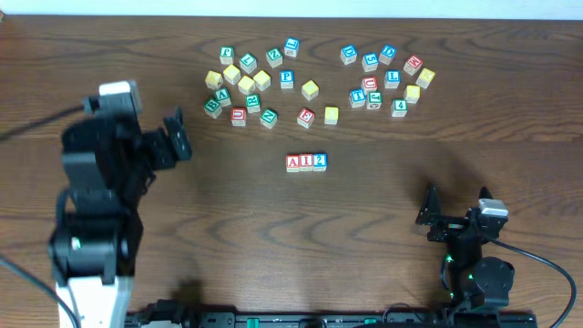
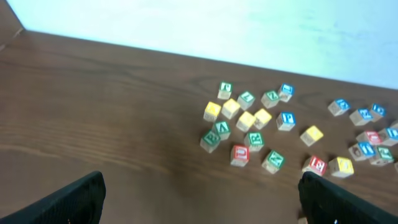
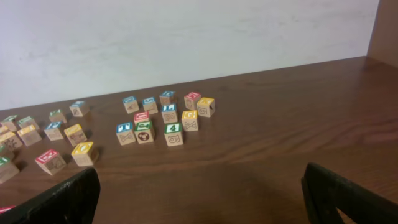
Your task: Spell out AI2
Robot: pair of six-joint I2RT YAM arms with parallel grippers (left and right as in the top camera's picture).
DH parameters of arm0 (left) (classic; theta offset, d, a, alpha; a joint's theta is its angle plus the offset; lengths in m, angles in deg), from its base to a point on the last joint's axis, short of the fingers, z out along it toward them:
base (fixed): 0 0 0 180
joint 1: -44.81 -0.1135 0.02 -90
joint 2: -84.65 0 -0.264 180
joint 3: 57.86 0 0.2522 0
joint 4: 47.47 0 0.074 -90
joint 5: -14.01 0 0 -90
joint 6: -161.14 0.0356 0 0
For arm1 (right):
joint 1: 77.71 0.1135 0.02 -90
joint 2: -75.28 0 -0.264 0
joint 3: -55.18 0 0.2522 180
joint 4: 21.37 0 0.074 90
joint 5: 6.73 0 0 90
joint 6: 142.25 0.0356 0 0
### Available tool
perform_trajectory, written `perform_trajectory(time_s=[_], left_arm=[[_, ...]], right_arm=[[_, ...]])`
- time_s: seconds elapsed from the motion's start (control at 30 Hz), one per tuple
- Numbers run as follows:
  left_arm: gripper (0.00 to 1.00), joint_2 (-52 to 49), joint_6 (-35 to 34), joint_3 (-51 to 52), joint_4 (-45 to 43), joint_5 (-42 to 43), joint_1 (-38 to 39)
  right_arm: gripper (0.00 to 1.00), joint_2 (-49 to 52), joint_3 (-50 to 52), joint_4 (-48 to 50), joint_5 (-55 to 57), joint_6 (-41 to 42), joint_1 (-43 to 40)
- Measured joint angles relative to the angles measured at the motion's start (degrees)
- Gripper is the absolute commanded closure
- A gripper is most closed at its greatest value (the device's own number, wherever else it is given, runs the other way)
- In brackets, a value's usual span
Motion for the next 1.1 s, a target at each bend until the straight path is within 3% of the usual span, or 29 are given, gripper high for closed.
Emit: perform_trajectory(time_s=[0.27,0.43,0.87,1.1], left_arm=[[0.02,15.5,0.0,22.6,-23.3,0.0,0.0],[0.02,25.1,1.0,34.9,-32.7,0.0,0.0],[0.02,45.7,9.8,52.9,-36.1,0.0,0.0],[0.02,51.6,11.0,57.3,-32.3,0.0,-0.4]], right_arm=[[0.01,0.0,0.0,0.0,0.0,0.0,0.0],[0.01,0.0,0.0,0.0,0.0,0.0,0.0],[0.01,0.0,0.0,0.0,0.0,0.0,0.0],[0.01,0.0,0.0,0.0,0.0,0.0,0.0]])
